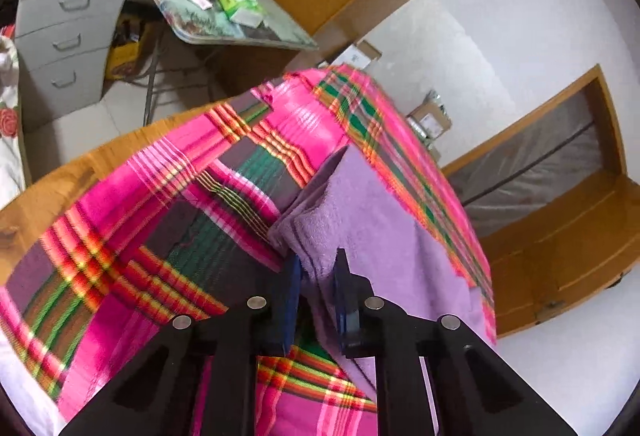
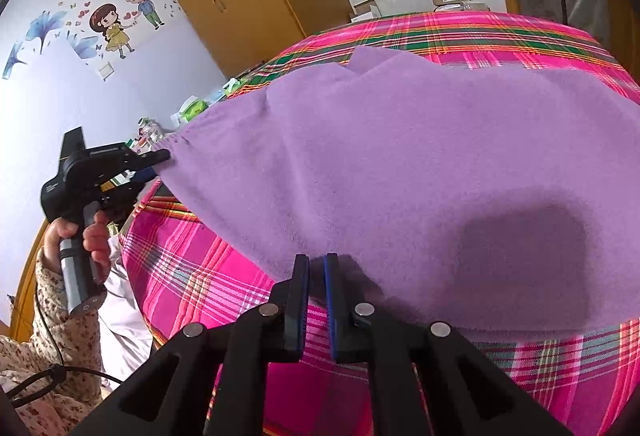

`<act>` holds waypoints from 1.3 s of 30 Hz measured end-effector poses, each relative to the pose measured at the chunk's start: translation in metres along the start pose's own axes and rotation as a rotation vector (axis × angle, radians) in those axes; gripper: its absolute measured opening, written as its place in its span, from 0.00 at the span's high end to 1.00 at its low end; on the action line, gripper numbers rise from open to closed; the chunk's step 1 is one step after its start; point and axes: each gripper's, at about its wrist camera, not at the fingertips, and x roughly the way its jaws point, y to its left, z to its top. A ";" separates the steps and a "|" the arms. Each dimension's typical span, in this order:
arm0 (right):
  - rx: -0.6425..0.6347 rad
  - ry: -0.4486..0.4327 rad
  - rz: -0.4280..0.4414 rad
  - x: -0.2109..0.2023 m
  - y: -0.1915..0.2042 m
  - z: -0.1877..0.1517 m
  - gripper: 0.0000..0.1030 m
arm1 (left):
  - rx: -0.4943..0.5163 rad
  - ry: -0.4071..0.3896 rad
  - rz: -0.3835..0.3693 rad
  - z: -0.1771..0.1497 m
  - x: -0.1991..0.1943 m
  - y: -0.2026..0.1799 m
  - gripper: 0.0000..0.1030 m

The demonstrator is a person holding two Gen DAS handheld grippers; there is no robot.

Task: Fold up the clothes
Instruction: 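Press the folded garment flat with the left tool while the right tool hovers open, then grasp the purple garment edge with the right tool and lift it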

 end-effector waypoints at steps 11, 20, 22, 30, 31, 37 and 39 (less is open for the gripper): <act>-0.001 -0.028 -0.021 -0.009 -0.002 -0.001 0.93 | -0.017 0.014 0.054 -0.011 -0.006 0.019 0.85; 0.129 -0.179 -0.202 -0.063 -0.063 0.005 0.93 | 0.074 -0.041 0.100 -0.014 -0.016 -0.002 0.78; 0.170 -0.217 -0.265 -0.079 -0.084 0.005 0.93 | 0.106 -0.078 0.115 -0.016 -0.023 -0.009 0.78; 0.254 -0.306 -0.527 -0.132 -0.159 0.012 0.85 | 0.157 -0.186 0.126 -0.015 -0.046 -0.034 0.78; 0.255 -0.300 -0.540 -0.133 -0.166 0.015 0.80 | 0.166 -0.189 0.126 -0.016 -0.047 -0.038 0.78; 0.256 -0.241 -0.594 -0.131 -0.207 0.033 0.67 | 0.285 -0.128 0.070 -0.033 -0.025 -0.085 0.78; 0.256 -0.222 -0.611 -0.130 -0.221 0.040 0.67 | 0.343 -0.083 0.036 -0.043 -0.010 -0.106 0.78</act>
